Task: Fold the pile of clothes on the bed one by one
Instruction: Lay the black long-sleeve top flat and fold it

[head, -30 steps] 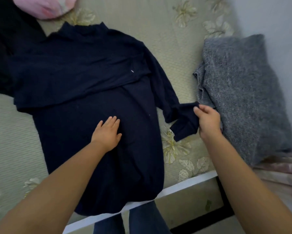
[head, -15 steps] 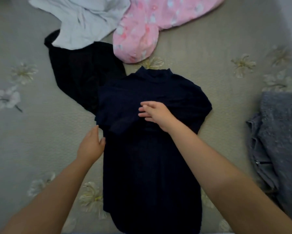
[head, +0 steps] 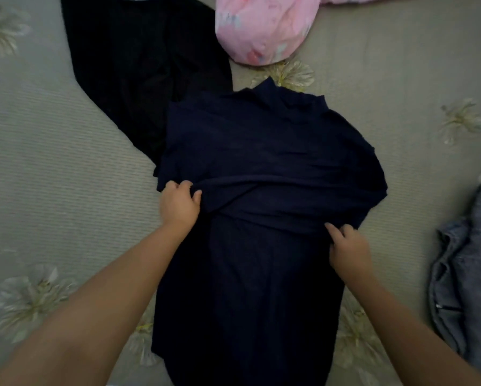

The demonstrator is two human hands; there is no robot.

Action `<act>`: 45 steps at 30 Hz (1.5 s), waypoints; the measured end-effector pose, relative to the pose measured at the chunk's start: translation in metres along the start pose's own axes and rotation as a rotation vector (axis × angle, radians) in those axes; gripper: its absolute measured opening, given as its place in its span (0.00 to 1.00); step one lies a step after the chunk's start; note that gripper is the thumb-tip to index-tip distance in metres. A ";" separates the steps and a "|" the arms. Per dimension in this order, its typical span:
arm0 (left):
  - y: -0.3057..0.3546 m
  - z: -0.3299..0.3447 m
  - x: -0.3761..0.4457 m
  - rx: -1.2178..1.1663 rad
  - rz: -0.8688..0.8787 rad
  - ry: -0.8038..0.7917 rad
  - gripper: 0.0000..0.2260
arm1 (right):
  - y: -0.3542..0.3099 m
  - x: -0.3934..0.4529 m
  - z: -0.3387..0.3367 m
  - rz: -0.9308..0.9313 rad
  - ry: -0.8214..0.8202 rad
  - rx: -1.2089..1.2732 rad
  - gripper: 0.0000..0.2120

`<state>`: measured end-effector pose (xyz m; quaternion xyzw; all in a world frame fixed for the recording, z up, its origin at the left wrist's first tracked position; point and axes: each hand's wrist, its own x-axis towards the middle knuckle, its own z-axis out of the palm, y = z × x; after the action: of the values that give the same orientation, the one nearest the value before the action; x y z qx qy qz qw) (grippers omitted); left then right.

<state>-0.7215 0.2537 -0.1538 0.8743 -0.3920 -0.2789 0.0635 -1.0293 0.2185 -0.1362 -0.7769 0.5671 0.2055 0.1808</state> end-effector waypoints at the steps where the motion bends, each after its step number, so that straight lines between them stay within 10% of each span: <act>1: 0.001 -0.002 0.004 0.000 0.049 0.038 0.15 | -0.001 0.005 -0.004 0.008 -0.055 0.006 0.23; 6: 0.002 -0.017 0.029 -0.051 0.164 0.265 0.10 | 0.012 0.032 -0.022 -0.009 -0.328 0.069 0.18; 10: 0.007 -0.020 0.044 -0.068 0.148 0.189 0.10 | 0.040 0.046 -0.044 -0.055 0.278 0.097 0.15; 16: 0.017 -0.020 0.049 -0.348 0.132 0.083 0.08 | 0.075 0.084 -0.067 0.107 -0.040 0.049 0.11; 24: 0.038 -0.022 0.069 -0.204 0.076 0.132 0.09 | 0.076 0.119 -0.107 0.258 0.244 0.411 0.10; 32: 0.039 -0.018 0.083 0.034 0.076 0.133 0.10 | 0.086 0.160 -0.105 0.077 -0.150 -0.026 0.13; 39: 0.045 -0.018 0.085 0.132 0.030 0.223 0.11 | 0.082 0.166 -0.082 0.093 0.210 -0.286 0.11; 45: 0.043 -0.004 0.057 0.367 0.828 0.223 0.14 | 0.051 0.117 -0.057 0.140 0.643 -0.102 0.12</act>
<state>-0.7169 0.1825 -0.1616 0.6656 -0.7418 -0.0602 0.0556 -1.0395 0.0803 -0.1518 -0.7690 0.6362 -0.0103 -0.0610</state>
